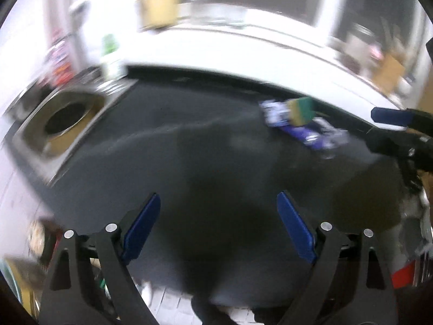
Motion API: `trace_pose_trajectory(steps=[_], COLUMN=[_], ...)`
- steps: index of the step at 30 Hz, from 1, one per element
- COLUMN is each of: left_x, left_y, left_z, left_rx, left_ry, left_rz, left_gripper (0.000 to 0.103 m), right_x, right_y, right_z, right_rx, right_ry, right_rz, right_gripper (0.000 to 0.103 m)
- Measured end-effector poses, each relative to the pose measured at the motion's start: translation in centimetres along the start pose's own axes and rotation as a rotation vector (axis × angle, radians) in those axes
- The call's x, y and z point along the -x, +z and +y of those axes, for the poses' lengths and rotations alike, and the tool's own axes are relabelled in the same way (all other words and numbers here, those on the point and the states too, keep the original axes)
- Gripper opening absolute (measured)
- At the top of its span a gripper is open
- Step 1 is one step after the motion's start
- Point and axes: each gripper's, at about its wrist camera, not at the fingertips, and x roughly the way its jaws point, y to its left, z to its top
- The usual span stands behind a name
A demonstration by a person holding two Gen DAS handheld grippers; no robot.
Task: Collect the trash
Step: 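Return both tools to the counter above the remaining trash, then grasp the green-yellow sponge with the left tool while the right tool grasps the blister pack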
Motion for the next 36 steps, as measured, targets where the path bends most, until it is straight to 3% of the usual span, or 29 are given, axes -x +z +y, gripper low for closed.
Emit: trace_pose_trajectory(steps=[8,16,27,36], left_x=[-2.4,-4.4,-9.5,-19.0], left_y=[3.8,5.6,8.5,13.3], left_z=[-11.0,-15.0,-17.0,-17.8], left_rx=[-0.201,-0.268,-0.339,-0.465], left_ry=[-0.101,-0.120,-0.118,-0.123], left_rz=[-0.003,0.016,0.061,0.086], left_gripper=[0.085,0.085,0.085,0.085], right_x=[4.9,5.9,1.3,-6.8], right_y=[-5.1,-7.4,-6.4,-6.1], right_z=[-13.1,-17.9,-21.3,-25.1], right_rx=[-0.175,-0.232,-0.233,-0.200], right_ry=[-0.132,-0.163,-0.148,-0.125], right_rz=[-0.034,-0.032,0.030,0.126], right_gripper=[0.087,0.087,0.087,0.087])
